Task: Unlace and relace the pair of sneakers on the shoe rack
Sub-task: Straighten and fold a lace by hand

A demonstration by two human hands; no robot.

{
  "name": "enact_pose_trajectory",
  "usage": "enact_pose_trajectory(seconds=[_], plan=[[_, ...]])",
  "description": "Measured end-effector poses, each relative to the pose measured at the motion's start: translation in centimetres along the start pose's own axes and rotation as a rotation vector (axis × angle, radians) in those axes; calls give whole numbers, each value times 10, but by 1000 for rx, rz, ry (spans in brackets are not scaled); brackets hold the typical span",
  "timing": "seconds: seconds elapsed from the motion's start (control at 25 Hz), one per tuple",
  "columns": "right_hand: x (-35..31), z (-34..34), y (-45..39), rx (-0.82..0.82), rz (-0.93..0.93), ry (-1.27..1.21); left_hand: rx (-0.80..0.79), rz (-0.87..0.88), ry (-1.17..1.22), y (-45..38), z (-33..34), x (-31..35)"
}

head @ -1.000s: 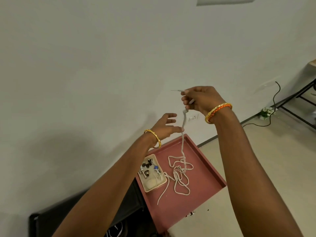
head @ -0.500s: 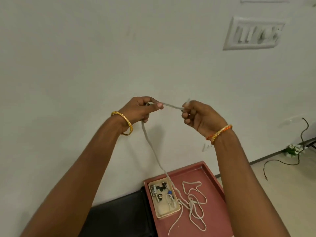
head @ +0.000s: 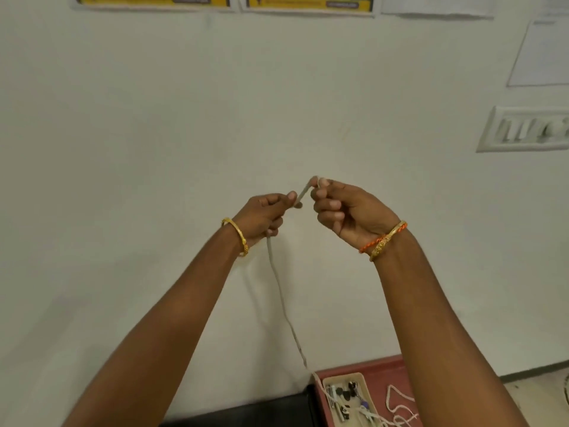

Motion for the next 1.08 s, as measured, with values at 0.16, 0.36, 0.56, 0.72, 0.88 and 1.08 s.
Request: enact_pose_trajectory(seconds=[0.16, 0.36, 0.56, 0.72, 0.88, 1.08], plan=[[-13, 27, -22, 108, -178, -294, -95, 53, -93, 20, 1, 3], [-17, 17, -36, 375, -524, 33, -71, 214, -332, 31, -8, 39], [5, 1, -34, 413, -692, 732, 30, 385, -520, 18, -36, 76], [20, 10, -30, 225, -502, 719, 116, 466, -582, -4, -49, 103], [8, 30, -18, 23, -292, 391, 158, 482, -463, -24, -47, 103], [-19, 41, -21, -7, -332, -68, 7, 160, -105, -26, -35, 63]])
Point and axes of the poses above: each hand's wrist, its own y-axis away from the middle knuckle, its own z-axis out of the palm, x = y × z, the point moved 5 cm from there along -y, towards the middle knuckle, and after that the axes turned 5 degrees about x, right-handed, at the moved point
